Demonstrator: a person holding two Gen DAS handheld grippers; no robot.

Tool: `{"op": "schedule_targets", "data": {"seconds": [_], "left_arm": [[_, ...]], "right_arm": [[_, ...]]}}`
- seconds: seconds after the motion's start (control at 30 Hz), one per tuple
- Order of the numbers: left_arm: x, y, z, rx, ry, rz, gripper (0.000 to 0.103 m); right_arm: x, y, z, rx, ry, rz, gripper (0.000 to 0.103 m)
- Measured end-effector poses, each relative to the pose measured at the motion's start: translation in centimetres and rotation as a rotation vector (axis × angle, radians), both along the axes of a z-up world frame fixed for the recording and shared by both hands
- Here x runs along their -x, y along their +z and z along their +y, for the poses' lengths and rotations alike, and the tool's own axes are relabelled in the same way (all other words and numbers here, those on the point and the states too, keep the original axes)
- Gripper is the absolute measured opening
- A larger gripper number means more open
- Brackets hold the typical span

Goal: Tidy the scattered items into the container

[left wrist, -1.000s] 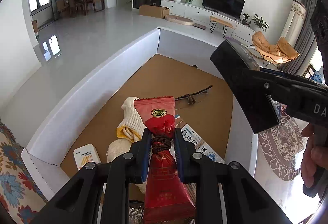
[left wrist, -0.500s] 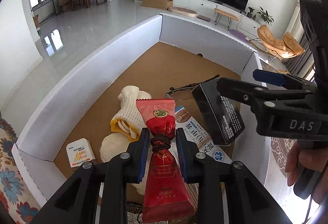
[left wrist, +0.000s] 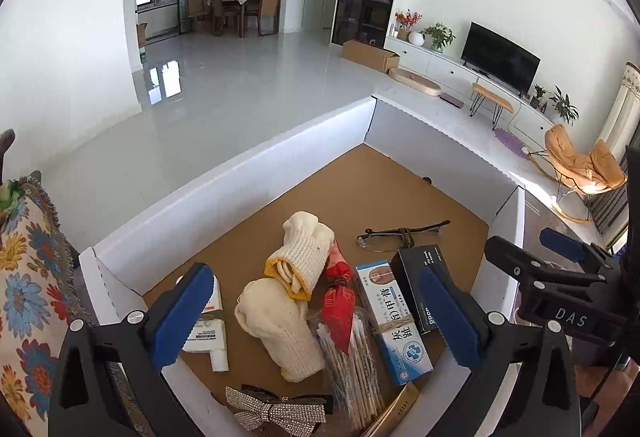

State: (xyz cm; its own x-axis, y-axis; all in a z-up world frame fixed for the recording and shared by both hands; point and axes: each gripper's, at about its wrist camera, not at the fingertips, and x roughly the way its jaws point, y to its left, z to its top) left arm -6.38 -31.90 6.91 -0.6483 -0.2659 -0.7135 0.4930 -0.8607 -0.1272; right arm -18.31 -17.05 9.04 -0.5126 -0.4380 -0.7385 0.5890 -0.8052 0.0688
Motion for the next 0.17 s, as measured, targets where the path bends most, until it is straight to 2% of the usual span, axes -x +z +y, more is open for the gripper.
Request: {"op": "schedule_targets", "data": {"seconds": [0.17], "left_arm": [[-1.13,0.33,0.01,-0.021,0.054,0.052,0.103]], "right_arm": [[-0.89,-0.78,0.14,-0.018,0.013,-0.013,0.103]]}}
